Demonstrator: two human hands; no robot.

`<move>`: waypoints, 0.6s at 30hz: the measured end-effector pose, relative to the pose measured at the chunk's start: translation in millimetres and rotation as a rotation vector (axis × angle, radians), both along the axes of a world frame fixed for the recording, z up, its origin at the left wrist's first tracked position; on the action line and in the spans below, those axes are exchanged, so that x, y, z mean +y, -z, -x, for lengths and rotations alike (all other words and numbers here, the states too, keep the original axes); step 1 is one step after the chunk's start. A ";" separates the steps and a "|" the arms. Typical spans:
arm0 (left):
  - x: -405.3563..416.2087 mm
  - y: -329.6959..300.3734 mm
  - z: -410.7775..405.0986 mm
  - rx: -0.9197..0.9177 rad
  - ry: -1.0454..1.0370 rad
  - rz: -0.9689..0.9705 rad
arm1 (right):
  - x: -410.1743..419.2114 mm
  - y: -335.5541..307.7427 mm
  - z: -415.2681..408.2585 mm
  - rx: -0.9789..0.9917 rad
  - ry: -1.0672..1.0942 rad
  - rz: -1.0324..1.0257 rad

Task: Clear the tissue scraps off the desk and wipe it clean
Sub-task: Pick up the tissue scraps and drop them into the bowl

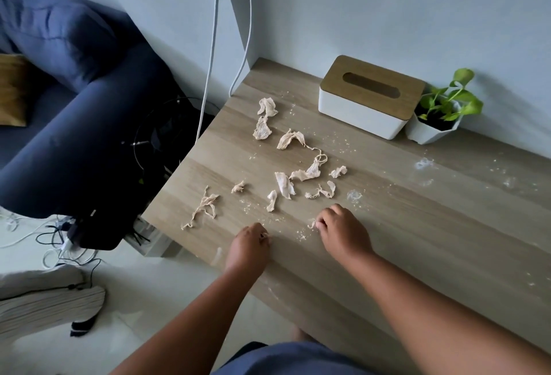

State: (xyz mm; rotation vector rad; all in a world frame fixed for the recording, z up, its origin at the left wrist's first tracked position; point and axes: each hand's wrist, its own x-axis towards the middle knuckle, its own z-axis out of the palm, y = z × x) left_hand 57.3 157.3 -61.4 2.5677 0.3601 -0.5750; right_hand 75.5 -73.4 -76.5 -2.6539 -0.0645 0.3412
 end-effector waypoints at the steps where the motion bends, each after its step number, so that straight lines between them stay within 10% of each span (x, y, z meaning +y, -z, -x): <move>1: 1.5 0.1 -1.0 0.006 -0.019 0.015 | 0.8 -1.6 0.5 -0.016 0.027 -0.029; 13: -5.6 -9.5 -9.0 0.117 -0.429 0.638 | -5.4 -22.1 6.5 0.028 0.310 -0.369; 18: -16.8 -20.7 -16.0 0.088 -0.373 0.600 | -10.1 -26.6 6.9 0.015 0.308 -0.418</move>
